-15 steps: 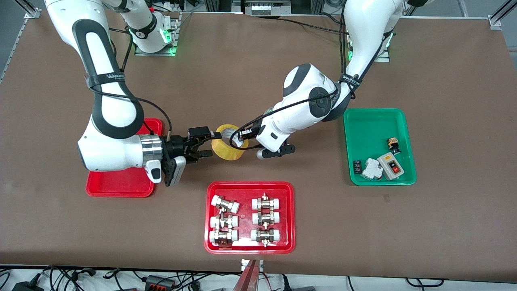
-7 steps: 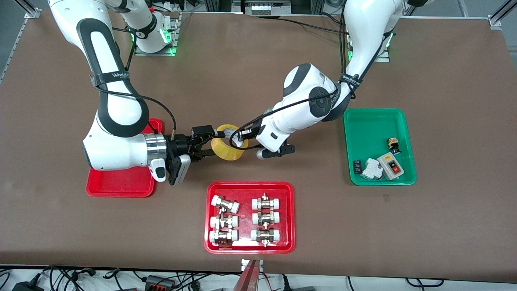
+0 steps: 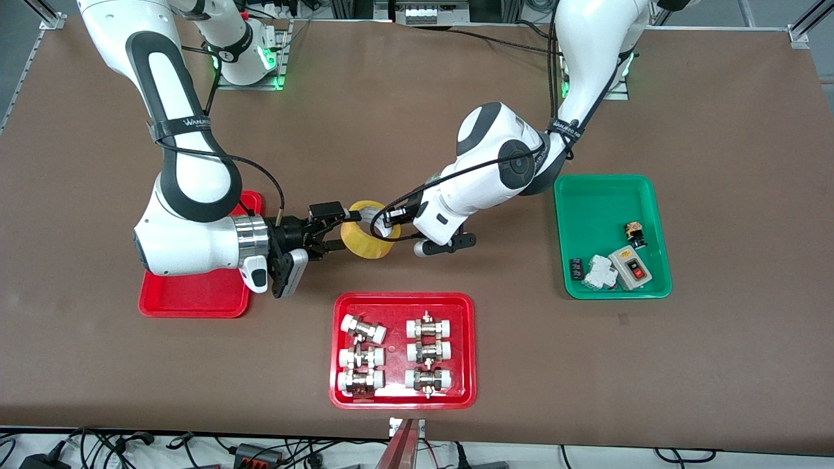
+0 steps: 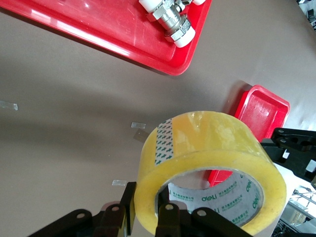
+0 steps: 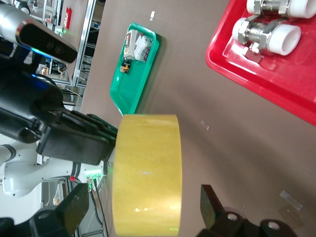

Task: Left arm passes tape to right arm into tray
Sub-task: 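Close the right gripper on the tape held by the left gripper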

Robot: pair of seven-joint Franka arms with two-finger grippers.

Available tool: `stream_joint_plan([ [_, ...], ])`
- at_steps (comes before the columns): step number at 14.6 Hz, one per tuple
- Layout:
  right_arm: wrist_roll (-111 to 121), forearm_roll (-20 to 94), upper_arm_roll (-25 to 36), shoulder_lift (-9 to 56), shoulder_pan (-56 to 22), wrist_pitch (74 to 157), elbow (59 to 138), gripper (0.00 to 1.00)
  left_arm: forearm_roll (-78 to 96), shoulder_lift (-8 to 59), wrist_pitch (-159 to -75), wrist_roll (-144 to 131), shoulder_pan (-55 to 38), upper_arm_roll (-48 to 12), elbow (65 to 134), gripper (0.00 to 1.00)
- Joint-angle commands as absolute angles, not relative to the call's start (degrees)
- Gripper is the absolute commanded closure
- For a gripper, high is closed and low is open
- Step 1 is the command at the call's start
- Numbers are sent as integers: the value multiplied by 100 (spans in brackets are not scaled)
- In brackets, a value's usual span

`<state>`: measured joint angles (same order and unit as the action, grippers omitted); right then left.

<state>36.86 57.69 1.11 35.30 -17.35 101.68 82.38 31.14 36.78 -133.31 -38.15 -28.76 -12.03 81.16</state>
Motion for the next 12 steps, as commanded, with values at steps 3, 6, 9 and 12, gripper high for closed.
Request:
stream_joint_plan([
  [3, 3691, 5678, 114, 3542, -1740, 10020, 8209, 2, 3173, 3727, -13333, -3902, -2936, -1151, 7919, 97],
  [6, 3744, 5669, 114, 3542, -1731, 10002, 8209, 11, 3173, 3727, -13333, -3902, -2936, -1151, 7919, 97],
  [9, 3744, 5678, 114, 3542, -1740, 10002, 8200, 48, 3173, 3727, -13333, -3902, -2936, -1151, 7919, 97],
  [12, 3744, 5660, 114, 3551, -1758, 10011, 8200, 71, 3173, 3727, -13333, -3902, -2936, -1151, 7919, 97],
])
